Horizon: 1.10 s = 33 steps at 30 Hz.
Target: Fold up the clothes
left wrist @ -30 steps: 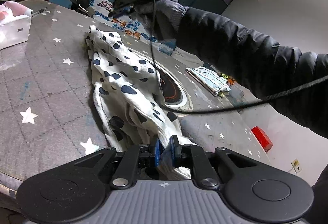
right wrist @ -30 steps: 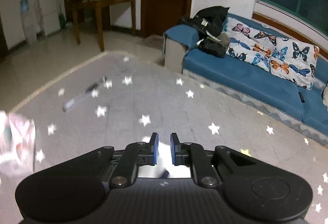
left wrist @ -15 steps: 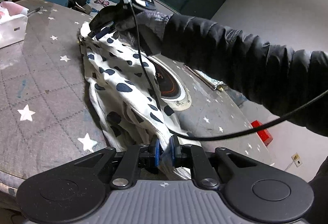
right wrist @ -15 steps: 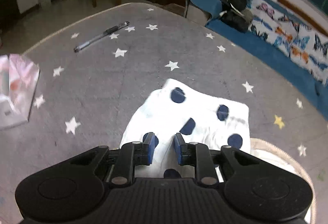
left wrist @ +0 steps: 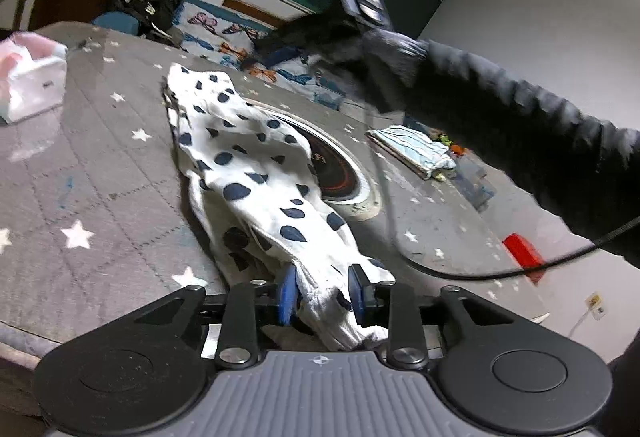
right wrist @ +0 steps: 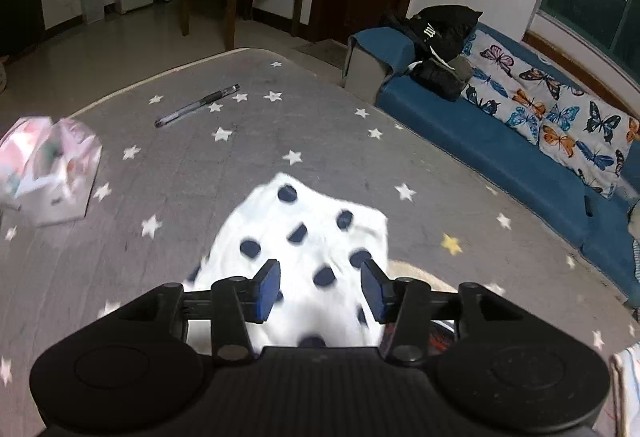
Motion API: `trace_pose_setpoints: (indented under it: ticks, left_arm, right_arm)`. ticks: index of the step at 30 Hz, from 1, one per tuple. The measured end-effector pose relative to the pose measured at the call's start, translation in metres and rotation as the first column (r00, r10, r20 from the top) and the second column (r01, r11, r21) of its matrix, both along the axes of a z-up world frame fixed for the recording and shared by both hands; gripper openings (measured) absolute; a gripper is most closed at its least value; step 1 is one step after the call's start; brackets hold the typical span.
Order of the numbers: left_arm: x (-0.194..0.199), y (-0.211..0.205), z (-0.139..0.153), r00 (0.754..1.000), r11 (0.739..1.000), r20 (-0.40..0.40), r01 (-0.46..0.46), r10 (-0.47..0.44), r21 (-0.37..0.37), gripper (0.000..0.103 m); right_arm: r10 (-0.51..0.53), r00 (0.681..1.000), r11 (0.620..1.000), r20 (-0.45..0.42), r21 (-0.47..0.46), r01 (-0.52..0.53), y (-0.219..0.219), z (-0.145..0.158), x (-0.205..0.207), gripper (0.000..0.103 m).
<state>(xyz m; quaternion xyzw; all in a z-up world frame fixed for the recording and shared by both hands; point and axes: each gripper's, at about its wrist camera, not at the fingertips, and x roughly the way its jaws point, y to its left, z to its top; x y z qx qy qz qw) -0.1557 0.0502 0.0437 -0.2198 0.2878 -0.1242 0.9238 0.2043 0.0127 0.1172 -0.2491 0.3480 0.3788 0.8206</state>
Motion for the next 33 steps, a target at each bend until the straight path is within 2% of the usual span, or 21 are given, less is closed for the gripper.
trace_pose_setpoints:
  ticks: [5,9,12,17,24,30,33]
  left_arm:
    - [-0.009,0.007,0.012,0.998,0.997,0.026,-0.055,0.053,0.062,0.031]
    - [-0.001,0.015,0.022,0.994,0.99,0.051,-0.104,0.1,0.094,0.029]
    - [0.02,0.019,0.023,0.992,0.987,0.064,-0.114,0.107,0.111,0.029]
    - [0.065,0.02,0.019,0.995,0.988,0.078,-0.076,0.066,0.134,0.024]
    - [0.113,0.027,-0.008,0.999,0.981,0.006,-0.046,0.045,0.19,0.024]
    - [0.115,0.042,-0.037,0.994,0.971,-0.077,-0.053,0.073,0.232,0.025]
    - [0.112,0.047,-0.042,0.993,0.968,-0.083,-0.06,0.082,0.244,0.026]
  right_arm:
    - [0.063,0.998,0.997,0.008,-0.042,-0.063,-0.039,-0.003,-0.032,0.048]
    - [0.158,0.987,0.984,0.006,-0.079,-0.157,-0.069,-0.014,-0.072,0.051]
    - [0.212,0.977,0.974,-0.01,-0.077,-0.212,-0.086,-0.021,-0.103,0.051]
    - [0.282,0.958,0.958,-0.047,-0.041,-0.283,-0.108,-0.029,-0.146,0.051]
    - [0.375,0.923,0.927,-0.092,0.041,-0.372,-0.127,-0.035,-0.196,0.051]
    - [0.392,0.901,0.92,-0.183,0.055,-0.389,-0.137,-0.058,-0.214,0.051]
    - [0.372,0.901,0.928,-0.225,0.08,-0.363,-0.147,-0.062,-0.215,0.051]
